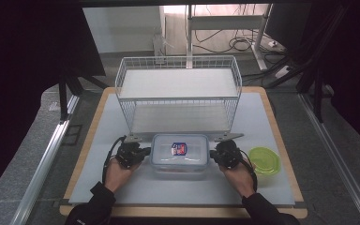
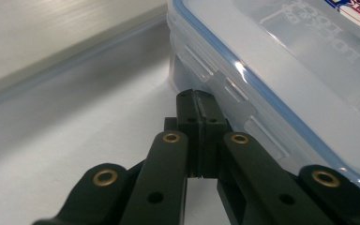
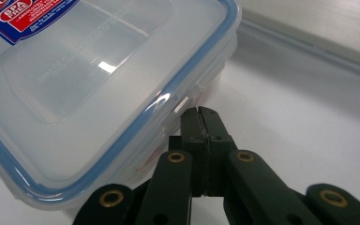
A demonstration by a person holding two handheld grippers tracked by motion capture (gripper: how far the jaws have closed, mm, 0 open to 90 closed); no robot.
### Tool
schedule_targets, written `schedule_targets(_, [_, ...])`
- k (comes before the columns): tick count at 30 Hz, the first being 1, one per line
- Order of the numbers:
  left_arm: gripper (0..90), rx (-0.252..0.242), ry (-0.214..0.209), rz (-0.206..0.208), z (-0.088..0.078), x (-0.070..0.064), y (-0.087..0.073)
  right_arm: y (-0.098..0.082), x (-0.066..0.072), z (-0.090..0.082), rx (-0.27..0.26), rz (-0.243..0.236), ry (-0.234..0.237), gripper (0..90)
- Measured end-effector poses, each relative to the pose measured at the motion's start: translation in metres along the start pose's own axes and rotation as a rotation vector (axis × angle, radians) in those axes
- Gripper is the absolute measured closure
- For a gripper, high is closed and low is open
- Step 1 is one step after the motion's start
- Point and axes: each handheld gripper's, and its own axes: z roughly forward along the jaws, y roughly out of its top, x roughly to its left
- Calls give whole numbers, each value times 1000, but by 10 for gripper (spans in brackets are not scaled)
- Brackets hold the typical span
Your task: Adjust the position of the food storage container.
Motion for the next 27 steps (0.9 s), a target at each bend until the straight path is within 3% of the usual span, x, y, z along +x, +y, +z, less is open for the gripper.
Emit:
schedule_targets(14, [900, 33, 7, 37, -17, -31, -17, -19, 11, -18, 19, -4, 2, 900])
schedule_targets(17, [900, 35, 7, 34, -18, -36, -18, -19, 12, -20, 24, -42, -19, 900])
schedule_targets(20, [900, 26, 10, 67, -21, -34, -18, -18, 12, -21, 27, -75, -23, 900])
schedule_targets(22, [839, 0, 51, 87, -29, -32, -18, -18, 11, -25, 14, -96, -39, 856])
schedule_targets(25, [690, -22, 44, 89, -35, -29, -19, -18, 8, -32, -3, -94, -41, 806])
schedule_targets(27, [616, -30, 54, 110, -42, -30, -22, -19, 3, -42, -19, -62, -23, 733])
